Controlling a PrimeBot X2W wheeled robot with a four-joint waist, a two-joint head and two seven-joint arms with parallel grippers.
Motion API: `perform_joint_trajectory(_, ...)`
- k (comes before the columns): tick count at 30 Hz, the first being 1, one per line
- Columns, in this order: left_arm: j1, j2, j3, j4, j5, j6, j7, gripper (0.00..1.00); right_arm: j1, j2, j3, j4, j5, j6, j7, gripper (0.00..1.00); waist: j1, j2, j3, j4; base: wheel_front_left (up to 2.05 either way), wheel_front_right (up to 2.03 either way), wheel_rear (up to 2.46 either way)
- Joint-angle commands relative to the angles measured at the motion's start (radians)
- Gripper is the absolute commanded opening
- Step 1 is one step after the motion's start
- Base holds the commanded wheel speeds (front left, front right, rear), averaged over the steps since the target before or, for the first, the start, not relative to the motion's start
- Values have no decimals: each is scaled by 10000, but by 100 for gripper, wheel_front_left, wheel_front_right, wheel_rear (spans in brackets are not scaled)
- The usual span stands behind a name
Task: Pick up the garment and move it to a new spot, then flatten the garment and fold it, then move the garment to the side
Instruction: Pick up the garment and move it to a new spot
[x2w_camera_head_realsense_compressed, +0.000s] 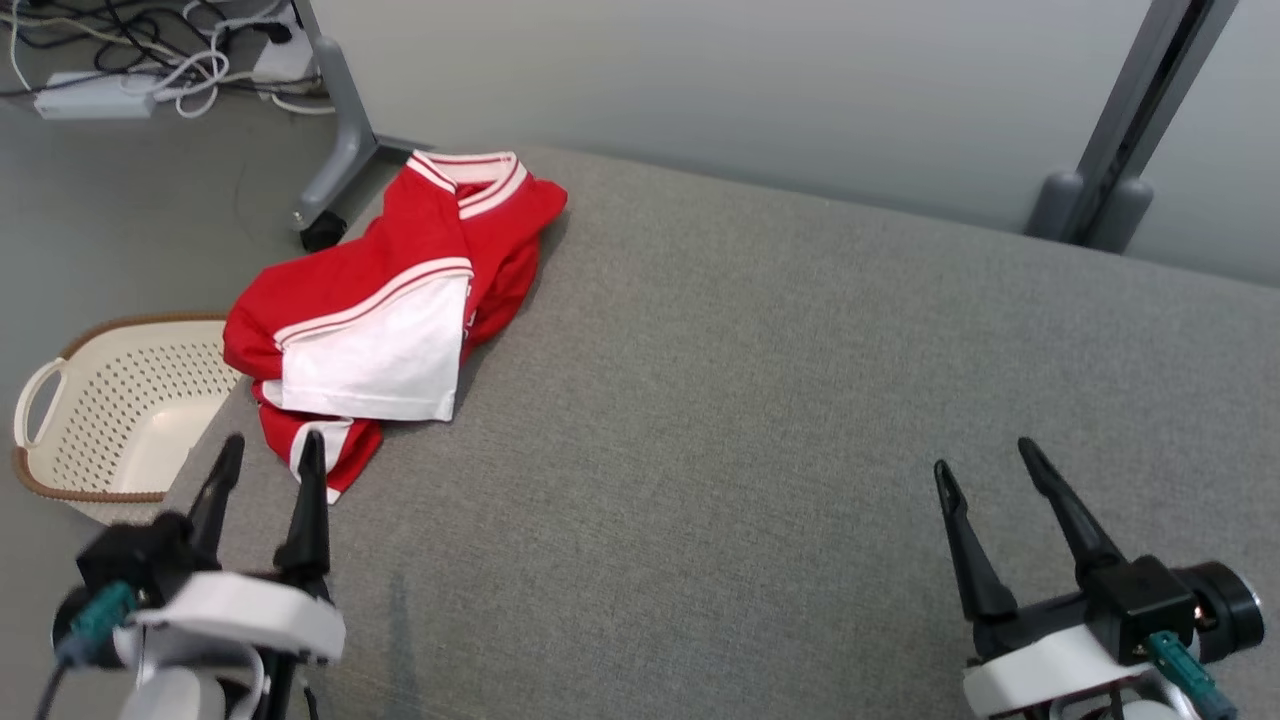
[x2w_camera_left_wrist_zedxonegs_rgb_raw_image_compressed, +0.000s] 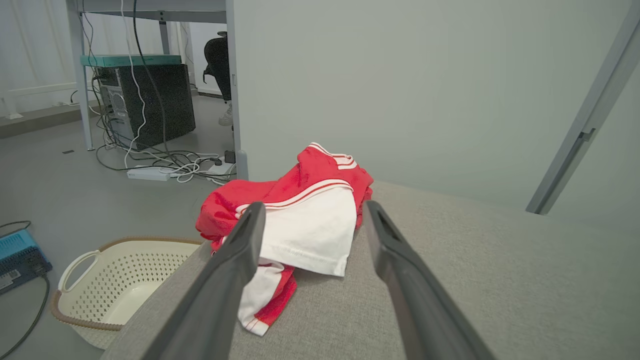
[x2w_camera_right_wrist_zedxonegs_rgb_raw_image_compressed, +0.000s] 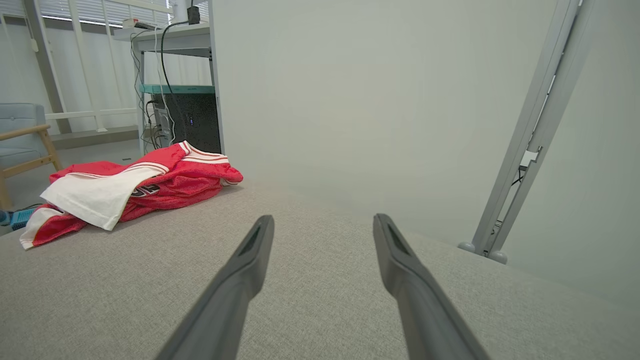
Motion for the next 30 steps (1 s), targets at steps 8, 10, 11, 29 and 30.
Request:
perform_joint_trajectory(8, -4079, 1782, -1004, 1656, -1886, -67, 1603, 100, -1163, -700, -7, -280, -374, 1, -50, 100, 0, -1, 3621, -1081, 0, 0, 0)
perform_joint_trajectory(10, -4873, 1932, -1095, 2429, -2339, -69, 1626, 100, -1276, -761, 66, -288, -407, 1, -51, 100, 0, -1, 3921, -1259, 0, 0, 0)
perform_joint_trajectory(11, -5221, 2093, -1145, 2834, -2384, -70, 1604, 100, -1291, -794, 113, -307, -411, 1, -51, 100, 0, -1, 4059, -1365, 0, 0, 0)
perform_joint_trajectory(29, -7937, 2895, -1940, 7663, -3492, -71, 1051, 0, -935, -904, 39, -869, -447, 1, -31, 100, 0, -1, 4377, -2097, 0, 0, 0)
perform_joint_trajectory(30, -7937, 2895, -1940, 7663, -3492, -71, 1051, 0, -935, -904, 39, -869, -447, 1, -31, 100, 0, -1, 4377, -2097, 0, 0, 0)
